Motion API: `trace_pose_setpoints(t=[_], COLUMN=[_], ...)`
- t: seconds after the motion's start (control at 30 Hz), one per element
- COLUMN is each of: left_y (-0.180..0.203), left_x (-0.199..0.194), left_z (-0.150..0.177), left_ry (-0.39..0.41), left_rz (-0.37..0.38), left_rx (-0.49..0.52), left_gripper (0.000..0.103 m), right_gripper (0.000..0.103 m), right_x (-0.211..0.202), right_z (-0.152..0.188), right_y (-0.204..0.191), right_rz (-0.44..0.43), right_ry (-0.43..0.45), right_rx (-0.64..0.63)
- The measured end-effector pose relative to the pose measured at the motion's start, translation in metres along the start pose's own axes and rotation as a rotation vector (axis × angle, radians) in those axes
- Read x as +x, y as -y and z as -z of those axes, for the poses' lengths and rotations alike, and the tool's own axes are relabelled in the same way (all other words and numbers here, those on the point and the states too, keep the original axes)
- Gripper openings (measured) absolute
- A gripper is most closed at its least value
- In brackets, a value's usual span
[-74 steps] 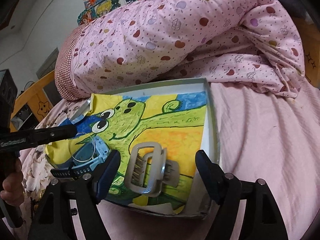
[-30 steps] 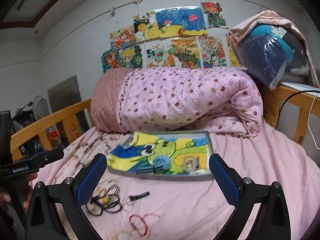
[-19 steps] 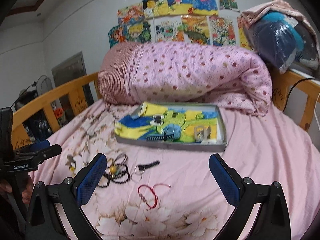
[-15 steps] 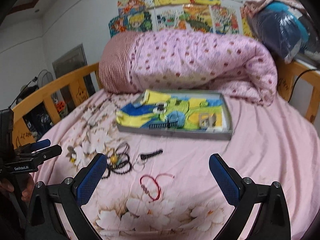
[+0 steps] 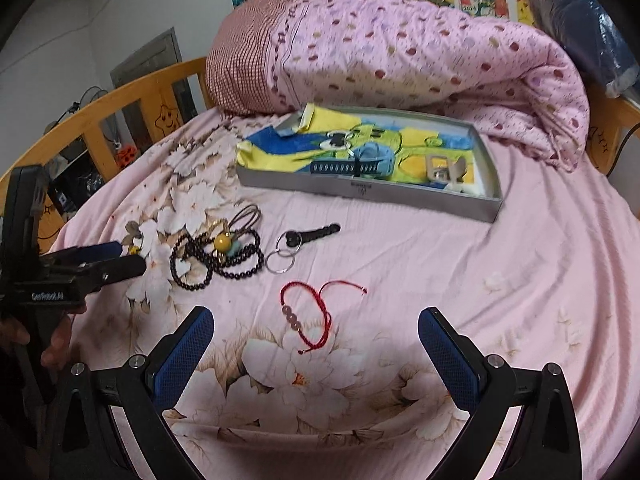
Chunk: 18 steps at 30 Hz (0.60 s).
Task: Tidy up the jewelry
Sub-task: 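Withdraw both tools from the tray toward the remaining jewelry, then grasp the red string bracelet with the right tool while the left tool grasps the black bead necklace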
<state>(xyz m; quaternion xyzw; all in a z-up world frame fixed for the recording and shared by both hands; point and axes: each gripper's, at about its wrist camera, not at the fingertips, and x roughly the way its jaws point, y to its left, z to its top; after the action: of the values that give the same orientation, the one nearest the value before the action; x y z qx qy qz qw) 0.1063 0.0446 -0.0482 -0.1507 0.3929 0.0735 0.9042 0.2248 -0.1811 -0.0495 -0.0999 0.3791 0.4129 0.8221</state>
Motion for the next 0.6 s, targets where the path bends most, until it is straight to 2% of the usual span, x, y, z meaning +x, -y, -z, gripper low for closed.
trace_pose_setpoints(t=[0.17, 0.23, 0.4, 0.6], left_y=[0.001, 0.003, -0.001, -0.012], left_x=[0.013, 0.02, 0.038, 0.054], left_z=[-0.007, -0.01, -0.015, -0.018], left_ry=[0.005, 0.004, -0.032, -0.078], left_rz=[0.008, 0.008, 0.025, 0.035], left_rx=[0.053, 0.092, 0.132, 0.136], left_gripper=[0.1, 0.097, 0.076, 0.058], right_gripper=[0.102, 0.092, 0.086, 0.071], right_x=[0.022, 0.031, 0.049, 0.069], right_z=[0.002, 0.001, 0.002, 0.004], right_y=[0.002, 0.003, -0.001, 0.0], right_rz=[-0.026, -0.043, -0.052, -0.047], right_ry=[-0.04, -0.054, -0.077, -0.107], right_rx=[0.009, 0.011, -0.013, -0.009])
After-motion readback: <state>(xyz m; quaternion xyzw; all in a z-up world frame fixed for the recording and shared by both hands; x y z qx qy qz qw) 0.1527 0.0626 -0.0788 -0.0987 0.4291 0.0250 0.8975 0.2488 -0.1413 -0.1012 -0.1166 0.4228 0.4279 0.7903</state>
